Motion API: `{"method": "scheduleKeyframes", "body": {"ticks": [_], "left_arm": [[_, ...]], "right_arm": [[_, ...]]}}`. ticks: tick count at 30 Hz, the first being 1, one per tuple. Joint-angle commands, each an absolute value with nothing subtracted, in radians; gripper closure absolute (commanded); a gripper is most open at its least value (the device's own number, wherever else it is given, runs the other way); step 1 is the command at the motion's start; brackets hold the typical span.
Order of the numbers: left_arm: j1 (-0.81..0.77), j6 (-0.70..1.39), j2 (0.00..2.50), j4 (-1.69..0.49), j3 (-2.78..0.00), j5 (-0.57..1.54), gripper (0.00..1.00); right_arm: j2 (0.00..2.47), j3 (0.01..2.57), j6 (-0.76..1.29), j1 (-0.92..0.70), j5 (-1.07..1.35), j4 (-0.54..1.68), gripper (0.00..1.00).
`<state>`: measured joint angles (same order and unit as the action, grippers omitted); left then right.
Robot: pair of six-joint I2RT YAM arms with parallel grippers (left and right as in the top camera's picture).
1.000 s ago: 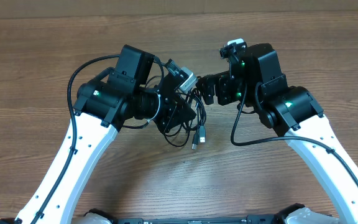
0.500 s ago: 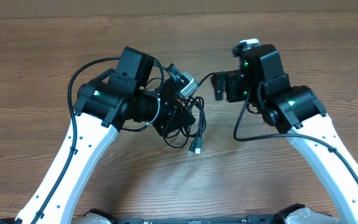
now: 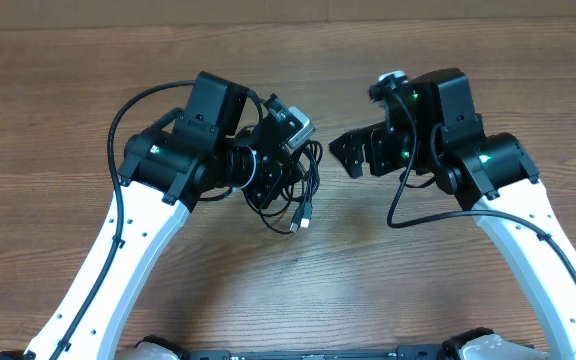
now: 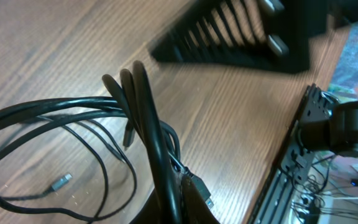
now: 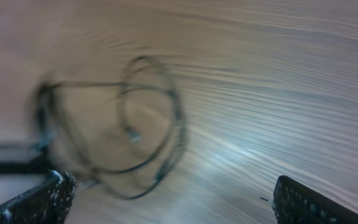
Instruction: Untangle cables
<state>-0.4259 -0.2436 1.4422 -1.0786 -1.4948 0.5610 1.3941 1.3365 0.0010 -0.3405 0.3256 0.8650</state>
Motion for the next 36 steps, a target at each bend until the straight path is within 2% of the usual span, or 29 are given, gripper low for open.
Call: {"method": "scheduleKeyframes", "body": {"ticks": [1, 8, 12, 16, 19, 26, 32, 36], "left_arm": [[-0.432, -0.262, 1.438, -1.051, -1.508, 0.567, 0.96], [-0.433, -0.262, 1.438, -0.982, -1.508, 0.638, 0.96], [-0.433, -0.262, 1.438, -0.958, -1.508, 0.765, 0.96], [-0.433, -0.262, 1.438, -0.965, -1.508, 0.867, 0.96], [-0.433, -0.262, 1.438, -0.987, -1.508, 0.911, 0.96], [-0.432, -0.264, 1.438, -1.050, -1.508, 0.910, 0.96], [-0.432, -0.266, 1.438, -1.050, -1.508, 0.905, 0.96], [-0.430, -0.249, 1.438, -1.049, -1.508, 0.812, 0.96]], "right_arm": [[1.388, 1.343, -0.113, -0.340, 0.518, 0.856, 0.00], [1.388, 1.343, -0.113, -0.340, 0.518, 0.831, 0.00], [1.394, 1.343, -0.089, -0.340, 0.517, 0.783, 0.00], [1.411, 1.343, 0.040, -0.340, 0.463, 0.691, 0.00], [1.422, 1.343, 0.164, -0.340, 0.318, 0.643, 0.00], [1.435, 1.343, 0.317, -0.322, -0.015, 0.691, 0.00], [1.435, 1.343, 0.319, -0.244, -0.048, 0.787, 0.00], [1.435, 1.343, 0.318, -0.188, -0.036, 0.868, 0.00]]}}
